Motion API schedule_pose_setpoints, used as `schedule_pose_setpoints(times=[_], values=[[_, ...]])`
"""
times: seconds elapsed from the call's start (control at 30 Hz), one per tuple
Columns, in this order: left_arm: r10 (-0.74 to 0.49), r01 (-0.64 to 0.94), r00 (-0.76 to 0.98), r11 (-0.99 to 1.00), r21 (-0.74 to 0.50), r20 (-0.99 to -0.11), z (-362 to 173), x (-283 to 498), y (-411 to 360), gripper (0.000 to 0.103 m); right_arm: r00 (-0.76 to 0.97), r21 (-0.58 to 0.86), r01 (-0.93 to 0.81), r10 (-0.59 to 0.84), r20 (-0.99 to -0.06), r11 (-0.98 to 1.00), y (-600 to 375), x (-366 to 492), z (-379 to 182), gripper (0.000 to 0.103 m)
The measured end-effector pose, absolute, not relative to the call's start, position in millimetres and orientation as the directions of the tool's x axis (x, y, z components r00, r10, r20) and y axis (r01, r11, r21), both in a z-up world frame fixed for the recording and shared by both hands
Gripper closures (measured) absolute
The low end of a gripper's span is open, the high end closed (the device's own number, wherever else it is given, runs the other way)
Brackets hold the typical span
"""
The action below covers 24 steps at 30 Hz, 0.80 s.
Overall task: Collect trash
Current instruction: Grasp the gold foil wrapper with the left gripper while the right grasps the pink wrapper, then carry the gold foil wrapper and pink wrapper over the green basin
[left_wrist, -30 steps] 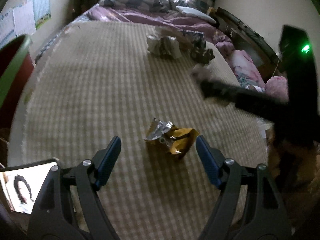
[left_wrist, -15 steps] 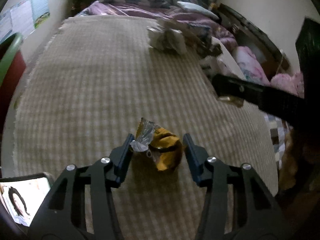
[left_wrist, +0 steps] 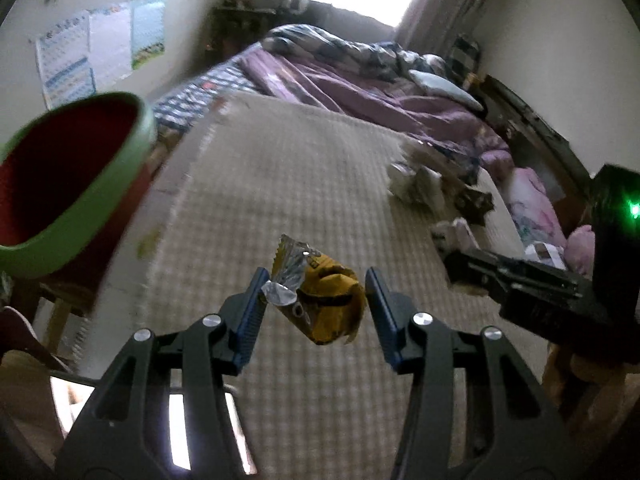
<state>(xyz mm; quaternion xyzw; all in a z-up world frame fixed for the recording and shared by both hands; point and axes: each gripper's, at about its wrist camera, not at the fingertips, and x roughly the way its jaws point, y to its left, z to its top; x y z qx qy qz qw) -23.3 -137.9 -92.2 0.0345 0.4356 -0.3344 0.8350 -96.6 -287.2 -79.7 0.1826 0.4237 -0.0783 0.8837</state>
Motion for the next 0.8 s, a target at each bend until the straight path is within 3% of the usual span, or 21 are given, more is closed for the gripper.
schedule_pose_setpoints(times=[0.4, 0.8], values=[[-0.425, 0.477, 0.573, 0.868, -0.137, -0.700, -59.1, 7.8, -80.9, 0.055, 0.657, 0.278, 0.223, 0.067, -0.751, 0.934, -263.2, -61.9, -68.9, 0.065], [-0.298, 0.286, 0.663, 0.949, -0.135, -0.687, -51.6, 38.7, -7.3, 0.056, 0.680, 0.285, 0.082, 0.155, -0.717, 0.955, -210.2, -15.3, -55.3, 0.065]])
